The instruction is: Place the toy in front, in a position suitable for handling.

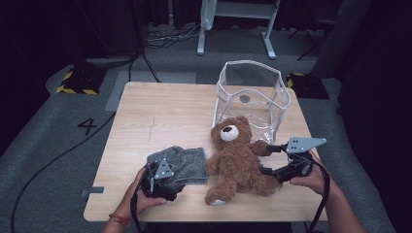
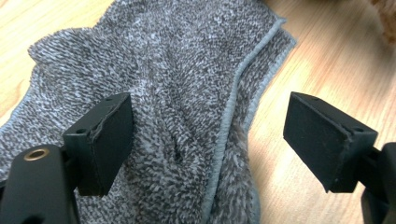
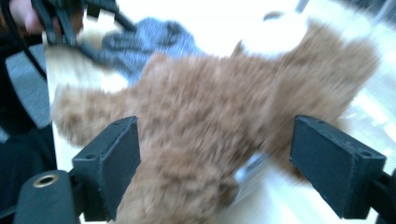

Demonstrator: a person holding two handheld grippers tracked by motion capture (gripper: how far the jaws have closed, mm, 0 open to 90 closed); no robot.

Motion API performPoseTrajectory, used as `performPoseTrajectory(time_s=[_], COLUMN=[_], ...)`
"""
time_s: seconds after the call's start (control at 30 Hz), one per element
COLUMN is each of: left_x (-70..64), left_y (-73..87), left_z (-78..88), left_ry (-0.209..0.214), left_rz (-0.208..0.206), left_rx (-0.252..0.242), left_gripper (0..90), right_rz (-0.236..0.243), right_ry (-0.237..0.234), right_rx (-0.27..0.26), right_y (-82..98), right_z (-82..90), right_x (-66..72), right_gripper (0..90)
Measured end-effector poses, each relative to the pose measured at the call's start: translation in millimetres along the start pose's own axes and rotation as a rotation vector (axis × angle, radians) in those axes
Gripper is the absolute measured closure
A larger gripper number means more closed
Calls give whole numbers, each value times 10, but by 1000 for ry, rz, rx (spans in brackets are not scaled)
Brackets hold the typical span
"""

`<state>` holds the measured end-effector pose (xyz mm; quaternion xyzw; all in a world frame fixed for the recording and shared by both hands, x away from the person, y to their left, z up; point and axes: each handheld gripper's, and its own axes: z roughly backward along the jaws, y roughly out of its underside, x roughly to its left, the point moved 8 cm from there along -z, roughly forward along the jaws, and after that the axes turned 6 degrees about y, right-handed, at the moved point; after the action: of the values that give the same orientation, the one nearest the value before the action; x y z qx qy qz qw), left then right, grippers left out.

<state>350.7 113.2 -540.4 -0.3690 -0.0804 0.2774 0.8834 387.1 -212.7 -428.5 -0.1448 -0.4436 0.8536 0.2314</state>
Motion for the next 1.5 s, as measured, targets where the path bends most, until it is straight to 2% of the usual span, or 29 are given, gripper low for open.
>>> performPoseTrajectory(time_s=[0.07,0.2,0.3,0.33,0.4,0.43,0.47,0.5,0.57,0.67,0.73,0.77,0.87,0.93,0.97,1.1,1.2,1.23,1.3,1.33,1.37,1.4,1.43,1.47,1.5], left_x=[-6,-19,-17,-13,-15,-13,-9,-9,-8,-10,-6,-6,-3,-3,0,7,8,8,6,8,8,7,8,7,7], left_y=[10,30,47,49,55,65,70,70,95,93,98,98,98,98,99,97,97,97,98,99,98,98,98,97,96], left_z=[-26,-55,-80,-86,-93,-97,-106,-106,-133,-135,-138,-138,-140,-142,-141,-148,-149,-150,-150,-150,-150,-150,-151,-151,-152], left_ry=[3,0,1,-1,-4,-13,-18,-18,-46,-47,-40,-40,-39,-37,-37,-35,-35,-36,-36,-36,-36,-35,-36,-37,-39], left_rz=[-2,-11,-12,-14,-14,-18,-29,-29,-52,-56,-50,-50,-49,-47,-47,-41,-39,-39,-39,-40,-41,-39,-39,-39,-38], left_rx=[9,25,35,36,39,47,51,51,74,70,65,65,63,62,62,58,58,55,53,52,52,52,52,53,52], left_gripper=[167,160,156,156,156,155,156,156,151,150,148,148,148,147,147,146,146,146,147,147,147,147,146,146,146], right_rz=[-5,-23,-37,-37,-53,-116,-136,-136,-180,-241,-262,-262,-298,-302,-303,-279,-298,-301,-286,-286,-269,-208,-187,-187,-130], right_ry=[31,34,39,39,43,31,33,33,62,6,-23,-23,-95,-125,-157,-181,-203,-229,-264,-264,-266,-258,-249,-249,-227], right_rx=[-2,3,32,32,71,100,121,121,187,182,192,192,234,252,264,287,308,316,307,307,296,272,262,262,242], right_y=[-96,-206,-280,-280,-265,-238,-211,-211,-104,-63,-34,-34,19,17,13,-1,15,28,22,22,12,-17,-33,-33,-60], right_z=[-11,-98,-316,-316,-457,-590,-654,-654,-829,-920,-954,-954,-1004,-998,-985,-988,-1016,-1035,-1020,-1020,-1009,-963,-934,-934,-876], right_x=[-68,-150,-234,-234,-290,-351,-383,-383,-453,-440,-432,-432,-398,-383,-361,-321,-310,-290,-247,-247,-232,-188,-164,-164,-107], right_gripper=[165,157,158,158,158,160,160,160,147,150,148,148,144,151,154,154,154,172,271,271,331,433,484,484,579])
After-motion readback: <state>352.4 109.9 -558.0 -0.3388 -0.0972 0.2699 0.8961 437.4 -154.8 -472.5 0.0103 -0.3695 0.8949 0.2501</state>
